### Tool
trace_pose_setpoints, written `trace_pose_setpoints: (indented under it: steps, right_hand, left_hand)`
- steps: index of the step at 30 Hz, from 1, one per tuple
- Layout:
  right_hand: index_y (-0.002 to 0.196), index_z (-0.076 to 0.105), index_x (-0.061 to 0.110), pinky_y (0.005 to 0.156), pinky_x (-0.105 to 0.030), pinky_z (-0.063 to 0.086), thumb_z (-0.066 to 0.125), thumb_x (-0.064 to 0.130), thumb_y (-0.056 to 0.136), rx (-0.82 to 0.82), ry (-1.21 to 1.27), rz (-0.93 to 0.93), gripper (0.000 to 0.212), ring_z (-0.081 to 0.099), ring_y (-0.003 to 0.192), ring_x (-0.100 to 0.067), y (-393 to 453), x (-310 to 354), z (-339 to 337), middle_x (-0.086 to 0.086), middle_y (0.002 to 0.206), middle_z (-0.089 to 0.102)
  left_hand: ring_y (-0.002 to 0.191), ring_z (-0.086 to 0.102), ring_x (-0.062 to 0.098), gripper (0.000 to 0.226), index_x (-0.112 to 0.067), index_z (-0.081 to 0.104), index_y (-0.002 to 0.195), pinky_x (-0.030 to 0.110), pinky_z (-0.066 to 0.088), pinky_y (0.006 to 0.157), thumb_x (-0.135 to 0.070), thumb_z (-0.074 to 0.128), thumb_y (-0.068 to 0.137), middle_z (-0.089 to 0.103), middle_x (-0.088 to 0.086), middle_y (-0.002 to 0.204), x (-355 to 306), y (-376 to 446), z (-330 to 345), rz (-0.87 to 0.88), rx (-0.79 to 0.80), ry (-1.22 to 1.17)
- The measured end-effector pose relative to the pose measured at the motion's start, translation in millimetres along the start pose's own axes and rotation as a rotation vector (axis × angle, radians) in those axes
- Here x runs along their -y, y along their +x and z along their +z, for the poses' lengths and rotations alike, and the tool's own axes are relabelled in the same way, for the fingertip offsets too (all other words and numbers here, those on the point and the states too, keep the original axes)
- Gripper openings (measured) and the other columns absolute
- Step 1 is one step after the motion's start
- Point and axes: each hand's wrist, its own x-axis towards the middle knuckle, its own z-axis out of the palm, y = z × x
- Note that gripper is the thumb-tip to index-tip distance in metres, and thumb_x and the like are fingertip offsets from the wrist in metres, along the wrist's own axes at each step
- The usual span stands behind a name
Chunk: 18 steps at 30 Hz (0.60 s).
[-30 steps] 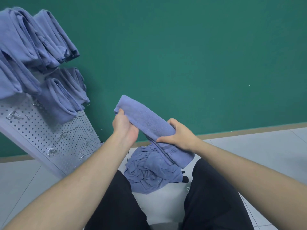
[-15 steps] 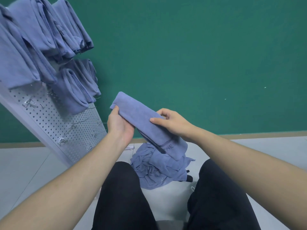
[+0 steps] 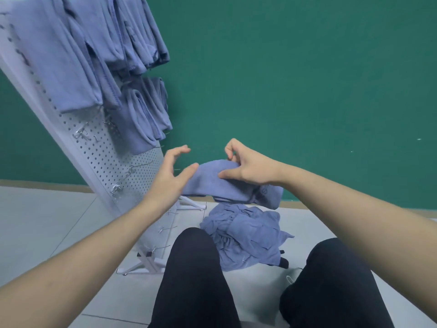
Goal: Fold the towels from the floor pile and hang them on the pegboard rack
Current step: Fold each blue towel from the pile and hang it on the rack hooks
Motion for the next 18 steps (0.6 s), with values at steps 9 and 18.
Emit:
trace_pose_setpoints:
  steps: [9, 18]
  right_hand:
    - [0.081, 0.035, 0.022, 0.054, -0.020, 0.027, 0.082, 0.010, 0.081, 0.098, 0.050, -0.115, 0.048, 0.026, 0.058, -0.003, 40.1, 32.5, 16.0, 0.005, 0.069, 0.035]
    - [0.106, 0.065, 0.017, 0.070, -0.023, 0.043, 0.073, 0.046, 0.088, 0.306, -0.007, 0.040, 0.035, 0.055, 0.072, -0.004, 79.3, 51.0, 24.8, 0.010, 0.081, 0.063]
  left_hand:
    - [0.087, 0.061, -0.001, 0.038, -0.036, 0.068, 0.094, 0.028, 0.048, 0.089, -0.068, 0.054, 0.081, 0.070, -0.019, 0.091, -29.9, 37.6, -27.2, 0.057, 0.363, 0.400]
    - [0.060, 0.043, 0.001, 0.037, -0.021, 0.051, 0.065, 0.019, 0.034, 0.060, -0.041, 0.066, 0.093, 0.048, -0.016, 0.062, -23.3, 31.6, -81.8, 0.013, 0.120, 0.516]
